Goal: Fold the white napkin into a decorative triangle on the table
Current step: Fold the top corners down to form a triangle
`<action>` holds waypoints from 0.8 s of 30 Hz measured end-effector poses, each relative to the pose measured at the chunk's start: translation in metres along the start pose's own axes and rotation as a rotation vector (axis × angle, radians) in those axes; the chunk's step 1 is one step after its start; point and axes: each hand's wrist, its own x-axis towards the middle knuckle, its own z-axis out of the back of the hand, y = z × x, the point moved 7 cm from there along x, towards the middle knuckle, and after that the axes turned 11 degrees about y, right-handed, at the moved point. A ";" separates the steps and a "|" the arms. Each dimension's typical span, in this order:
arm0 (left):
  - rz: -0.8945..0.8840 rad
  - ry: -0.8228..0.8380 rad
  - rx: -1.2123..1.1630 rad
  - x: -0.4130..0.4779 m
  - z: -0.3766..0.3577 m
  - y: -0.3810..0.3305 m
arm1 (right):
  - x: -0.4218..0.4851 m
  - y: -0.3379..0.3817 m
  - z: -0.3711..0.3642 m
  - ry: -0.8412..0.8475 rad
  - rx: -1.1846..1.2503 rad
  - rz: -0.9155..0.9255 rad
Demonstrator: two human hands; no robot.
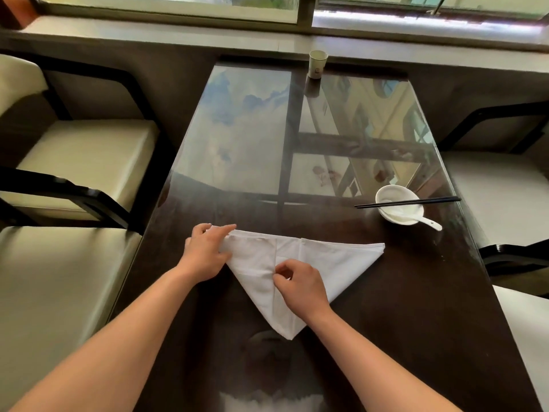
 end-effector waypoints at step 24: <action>-0.098 -0.332 0.088 0.013 0.009 -0.045 | 0.014 -0.028 0.027 -0.107 -0.113 -0.193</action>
